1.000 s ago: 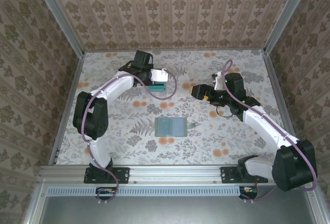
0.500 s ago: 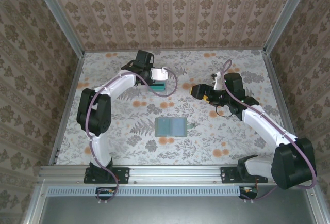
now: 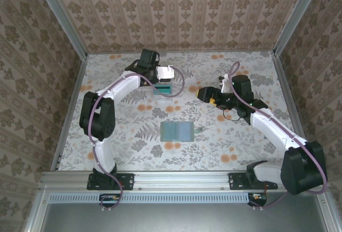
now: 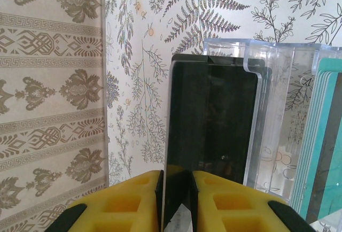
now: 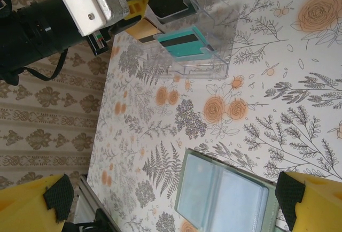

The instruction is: Take the credit cards out of the card holder

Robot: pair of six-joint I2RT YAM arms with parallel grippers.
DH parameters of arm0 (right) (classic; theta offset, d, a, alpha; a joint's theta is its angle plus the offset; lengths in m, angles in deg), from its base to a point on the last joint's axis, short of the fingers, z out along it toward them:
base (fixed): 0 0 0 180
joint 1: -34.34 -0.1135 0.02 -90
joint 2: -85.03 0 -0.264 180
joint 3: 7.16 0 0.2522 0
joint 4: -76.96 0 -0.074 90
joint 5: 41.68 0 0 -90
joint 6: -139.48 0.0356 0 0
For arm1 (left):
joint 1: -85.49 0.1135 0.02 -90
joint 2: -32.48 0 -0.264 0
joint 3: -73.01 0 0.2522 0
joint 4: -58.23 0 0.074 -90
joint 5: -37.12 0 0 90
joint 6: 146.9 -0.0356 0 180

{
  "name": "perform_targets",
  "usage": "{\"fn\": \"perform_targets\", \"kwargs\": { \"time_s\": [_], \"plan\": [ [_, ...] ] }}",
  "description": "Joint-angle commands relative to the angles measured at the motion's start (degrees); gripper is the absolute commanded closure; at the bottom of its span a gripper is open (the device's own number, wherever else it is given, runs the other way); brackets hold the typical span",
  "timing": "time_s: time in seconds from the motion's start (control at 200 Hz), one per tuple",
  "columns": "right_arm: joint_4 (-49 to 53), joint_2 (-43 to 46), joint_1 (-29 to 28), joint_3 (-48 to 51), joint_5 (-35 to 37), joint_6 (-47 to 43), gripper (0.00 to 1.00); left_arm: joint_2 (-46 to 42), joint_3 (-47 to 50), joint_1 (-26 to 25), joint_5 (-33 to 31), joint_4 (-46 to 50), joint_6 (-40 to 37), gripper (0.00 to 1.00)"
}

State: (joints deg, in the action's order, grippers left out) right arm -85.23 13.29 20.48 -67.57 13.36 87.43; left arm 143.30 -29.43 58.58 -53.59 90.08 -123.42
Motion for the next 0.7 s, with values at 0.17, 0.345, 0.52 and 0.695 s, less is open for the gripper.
{"fn": "perform_targets", "kwargs": {
  "time_s": [0.17, 0.345, 0.52, 0.695],
  "plan": [
    [-0.85, 0.03, 0.30, 0.77, -1.30, 0.81, 0.00, -0.24, -0.83, 0.38, 1.12, 1.99, 1.48, 0.68],
    [-1.33, -0.09, 0.27, 0.91, -1.35, 1.07, 0.00, -0.79, -1.07, 0.38, 2.12, 2.83, 1.80, 0.68],
    [-1.34, 0.04, 0.31, 1.13, -1.38, 1.24, 0.00, -1.04, -0.83, 0.37, 1.08, 2.10, 1.92, 0.67],
    [-0.53, 0.29, 0.28, 1.06, -0.56, 0.92, 0.00, -3.24, -1.77, 0.37, 1.13, 0.16, 9.81, 0.59]
  ]
}}
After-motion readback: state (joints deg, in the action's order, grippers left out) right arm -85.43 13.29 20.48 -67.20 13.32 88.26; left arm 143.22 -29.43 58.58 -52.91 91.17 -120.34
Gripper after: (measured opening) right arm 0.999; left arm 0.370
